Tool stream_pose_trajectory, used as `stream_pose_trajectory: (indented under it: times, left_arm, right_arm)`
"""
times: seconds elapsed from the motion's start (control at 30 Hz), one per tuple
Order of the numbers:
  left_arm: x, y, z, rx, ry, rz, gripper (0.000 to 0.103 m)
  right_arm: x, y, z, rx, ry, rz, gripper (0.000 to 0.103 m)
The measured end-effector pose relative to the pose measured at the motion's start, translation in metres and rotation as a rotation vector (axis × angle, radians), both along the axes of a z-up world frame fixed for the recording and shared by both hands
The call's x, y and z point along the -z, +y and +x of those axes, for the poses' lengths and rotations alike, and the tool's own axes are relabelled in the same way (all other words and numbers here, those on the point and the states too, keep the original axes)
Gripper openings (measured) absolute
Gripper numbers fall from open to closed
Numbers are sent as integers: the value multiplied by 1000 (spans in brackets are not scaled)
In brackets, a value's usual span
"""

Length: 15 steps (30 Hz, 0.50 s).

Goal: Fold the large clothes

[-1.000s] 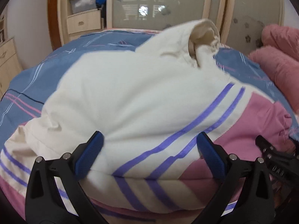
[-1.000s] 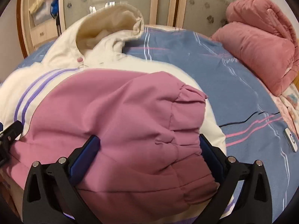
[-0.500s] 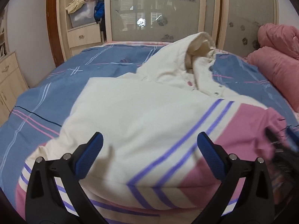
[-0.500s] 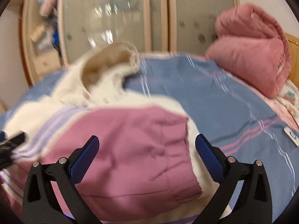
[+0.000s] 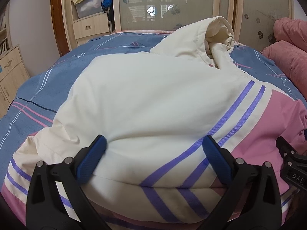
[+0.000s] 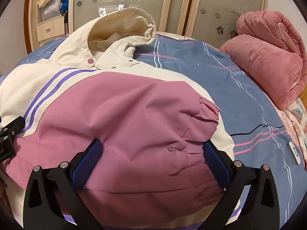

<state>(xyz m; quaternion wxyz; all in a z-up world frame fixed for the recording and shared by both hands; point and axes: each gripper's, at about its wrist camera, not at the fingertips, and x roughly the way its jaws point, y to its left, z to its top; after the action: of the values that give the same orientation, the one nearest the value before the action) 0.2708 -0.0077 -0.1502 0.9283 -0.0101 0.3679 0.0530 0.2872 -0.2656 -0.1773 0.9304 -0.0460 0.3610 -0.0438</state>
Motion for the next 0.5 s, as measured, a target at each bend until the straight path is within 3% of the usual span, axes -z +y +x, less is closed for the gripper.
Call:
stream_pose_trajectory:
  times: [0.3, 0.37, 0.43, 0.5]
  left_arm:
    - [-3, -4, -4, -17, -1, 16, 101]
    - [-18, -8, -13, -83, -57, 46, 101]
    - [-35, -15, -24, -45, -154, 18, 101]
    - [-37, -24, -21, 5, -137, 3, 101]
  right_arm:
    - [-2, 1, -2, -3, -4, 4, 102]
    - [-15, -4, -14, 7, -89, 41, 102]
    - [-29, -9, -27, -6, -184, 94, 102]
    - [-36, -8, -31, -5, -211, 90, 102]
